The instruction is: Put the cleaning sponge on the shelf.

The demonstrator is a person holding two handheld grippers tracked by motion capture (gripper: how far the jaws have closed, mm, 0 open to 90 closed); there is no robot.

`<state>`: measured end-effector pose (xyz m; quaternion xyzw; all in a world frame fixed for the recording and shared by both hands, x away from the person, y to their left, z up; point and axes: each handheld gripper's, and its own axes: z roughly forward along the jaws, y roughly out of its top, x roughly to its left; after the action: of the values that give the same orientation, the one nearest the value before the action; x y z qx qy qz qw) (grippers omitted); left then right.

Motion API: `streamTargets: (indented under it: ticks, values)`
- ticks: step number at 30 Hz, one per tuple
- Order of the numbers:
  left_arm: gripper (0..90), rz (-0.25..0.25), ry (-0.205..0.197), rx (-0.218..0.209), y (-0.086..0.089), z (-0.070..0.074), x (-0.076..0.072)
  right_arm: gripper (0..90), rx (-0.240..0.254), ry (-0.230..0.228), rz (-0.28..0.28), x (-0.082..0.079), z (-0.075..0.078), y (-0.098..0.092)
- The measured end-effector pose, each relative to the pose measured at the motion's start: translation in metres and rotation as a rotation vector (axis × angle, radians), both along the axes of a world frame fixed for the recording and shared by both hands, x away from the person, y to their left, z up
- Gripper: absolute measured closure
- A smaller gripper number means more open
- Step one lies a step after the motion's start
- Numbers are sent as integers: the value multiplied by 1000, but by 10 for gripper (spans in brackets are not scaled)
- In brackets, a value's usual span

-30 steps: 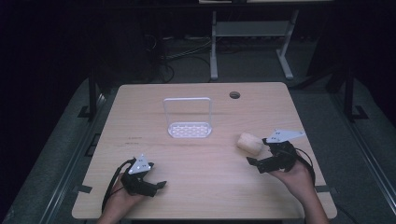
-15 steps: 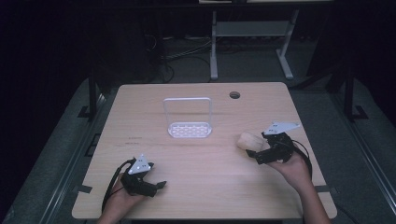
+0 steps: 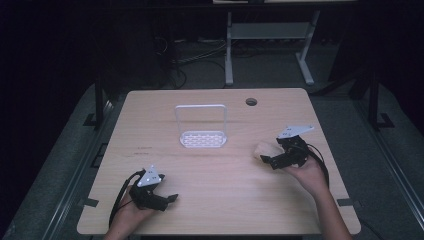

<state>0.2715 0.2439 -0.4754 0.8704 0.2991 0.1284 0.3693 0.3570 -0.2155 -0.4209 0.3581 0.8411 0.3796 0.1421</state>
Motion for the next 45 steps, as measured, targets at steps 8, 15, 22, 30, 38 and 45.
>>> streamTargets:
  ticks: [8, 15, 22, 30, 38, 45]
  values:
    - [124, -2, 0, 1, 0, 0, 0, 64, 21, 16, 3, 9, -8, -3]
    - [124, -2, 1, 0, 0, 0, 0, 64, 26, 36, 14, 13, -17, -3]
    - [123, -1, 1, 1, 0, 0, 0, 64, 15, 42, 12, 16, -22, -1]
    - [123, -2, 1, 1, 0, 0, 0, 64, 2, 61, 11, 19, -29, 2]
    - [123, -2, 1, 2, 0, 0, 0, 70, -29, 70, 18, 23, -38, 7]
    - [123, -1, 1, 1, 0, 0, 0, 140, -47, 62, 16, 23, -40, 6]
